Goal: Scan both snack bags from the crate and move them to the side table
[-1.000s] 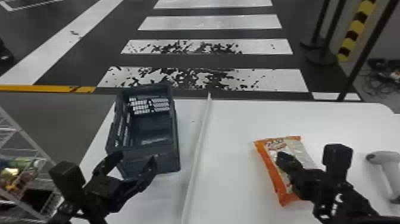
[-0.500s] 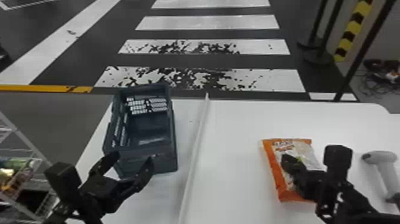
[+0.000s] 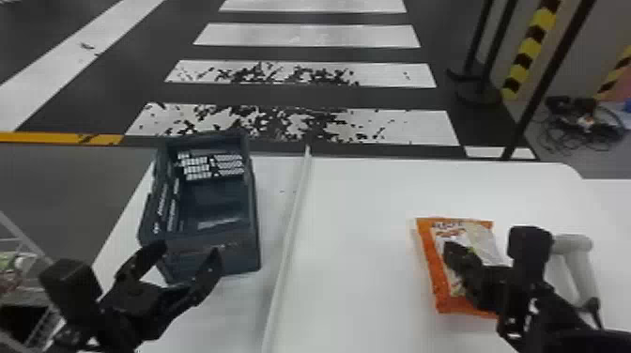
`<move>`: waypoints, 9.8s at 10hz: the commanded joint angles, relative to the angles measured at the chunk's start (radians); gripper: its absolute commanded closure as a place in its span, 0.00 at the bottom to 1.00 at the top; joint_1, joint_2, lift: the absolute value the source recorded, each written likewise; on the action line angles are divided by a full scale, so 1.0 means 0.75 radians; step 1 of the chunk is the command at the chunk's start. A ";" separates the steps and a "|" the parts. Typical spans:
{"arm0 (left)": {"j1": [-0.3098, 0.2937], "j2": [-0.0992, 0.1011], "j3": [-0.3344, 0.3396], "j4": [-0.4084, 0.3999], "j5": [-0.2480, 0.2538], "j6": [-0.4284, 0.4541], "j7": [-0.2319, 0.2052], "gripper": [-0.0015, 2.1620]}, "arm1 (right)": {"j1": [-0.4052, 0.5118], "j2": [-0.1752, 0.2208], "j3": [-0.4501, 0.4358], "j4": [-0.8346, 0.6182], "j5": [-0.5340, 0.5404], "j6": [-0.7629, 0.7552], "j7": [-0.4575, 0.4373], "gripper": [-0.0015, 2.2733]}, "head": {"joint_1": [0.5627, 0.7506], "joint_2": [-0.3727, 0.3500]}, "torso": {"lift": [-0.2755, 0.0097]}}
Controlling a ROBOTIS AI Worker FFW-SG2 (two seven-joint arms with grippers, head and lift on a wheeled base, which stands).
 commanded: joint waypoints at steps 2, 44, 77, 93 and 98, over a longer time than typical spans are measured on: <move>0.000 -0.003 0.000 0.001 0.000 0.000 0.000 0.02 | 0.005 -0.009 -0.009 -0.003 -0.015 0.000 0.003 0.95 | 0.70 0.54 | 0.62; -0.010 -0.011 0.002 0.034 0.006 0.000 0.000 0.02 | 0.207 -0.168 -0.403 -0.494 0.034 0.552 -0.018 0.98 | 0.70 0.17 | 0.62; -0.027 -0.009 -0.014 0.060 0.016 -0.004 -0.002 0.02 | 0.287 -0.062 -0.080 -0.970 0.191 0.777 -0.132 0.98 | 0.70 0.50 | 0.62; -0.018 -0.013 0.000 0.056 0.014 0.000 0.000 0.02 | -0.090 -0.197 -0.344 0.065 0.101 0.270 -0.083 0.98 | 0.70 0.16 | 0.62; -0.020 -0.011 -0.004 0.056 0.014 0.000 0.000 0.02 | -0.102 -0.209 -0.350 0.146 0.097 0.233 -0.085 0.98 | 0.70 0.15 | 0.62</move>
